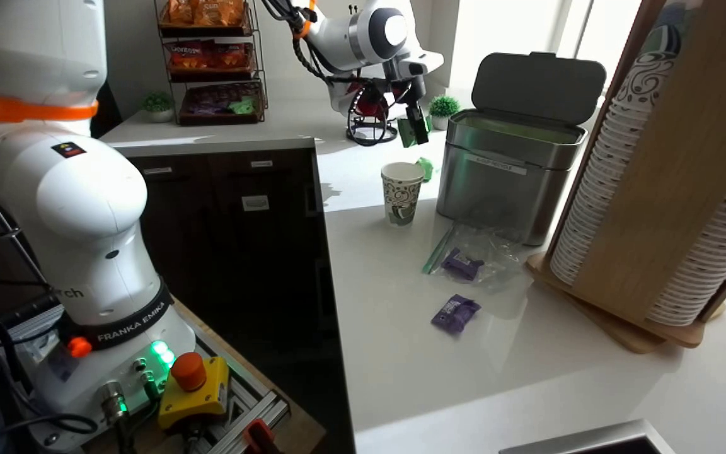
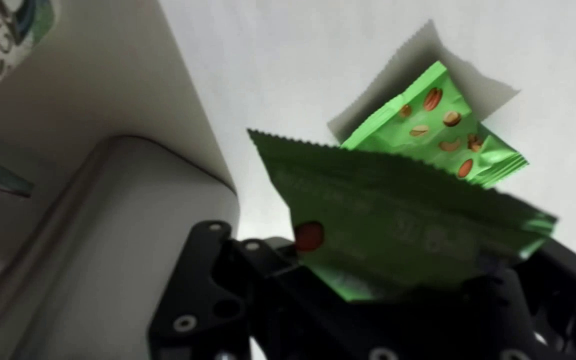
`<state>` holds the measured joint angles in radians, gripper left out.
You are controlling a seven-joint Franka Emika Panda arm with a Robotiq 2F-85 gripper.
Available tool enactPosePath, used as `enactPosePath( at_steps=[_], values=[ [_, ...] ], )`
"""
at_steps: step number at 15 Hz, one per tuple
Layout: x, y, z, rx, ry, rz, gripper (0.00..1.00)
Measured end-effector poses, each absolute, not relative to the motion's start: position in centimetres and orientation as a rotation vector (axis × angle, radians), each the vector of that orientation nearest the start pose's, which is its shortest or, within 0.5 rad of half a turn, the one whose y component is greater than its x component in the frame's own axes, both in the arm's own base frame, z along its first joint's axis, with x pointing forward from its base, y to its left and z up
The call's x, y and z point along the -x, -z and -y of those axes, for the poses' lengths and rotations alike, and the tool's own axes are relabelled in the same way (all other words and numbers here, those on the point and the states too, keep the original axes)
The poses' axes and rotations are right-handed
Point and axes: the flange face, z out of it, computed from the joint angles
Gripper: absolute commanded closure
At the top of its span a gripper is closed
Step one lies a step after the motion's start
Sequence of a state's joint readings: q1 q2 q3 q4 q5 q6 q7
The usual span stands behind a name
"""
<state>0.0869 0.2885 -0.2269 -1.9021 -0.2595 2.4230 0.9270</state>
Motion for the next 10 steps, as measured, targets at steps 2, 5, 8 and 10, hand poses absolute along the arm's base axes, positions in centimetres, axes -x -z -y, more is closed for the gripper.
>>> enactPosePath(
  at_steps=[2,5,8,10],
  values=[
    [-61.8,-38.7,9.2,2.962,0.516,-1.352,1.00],
    [-59.3,-40.0,10.2,3.027,0.495,-1.257,1.00],
    [-56.9,-40.7,10.8,3.097,0.439,-1.128,1.00],
    [-55.4,-41.0,11.2,3.129,0.408,-1.063,1.00]
  ],
)
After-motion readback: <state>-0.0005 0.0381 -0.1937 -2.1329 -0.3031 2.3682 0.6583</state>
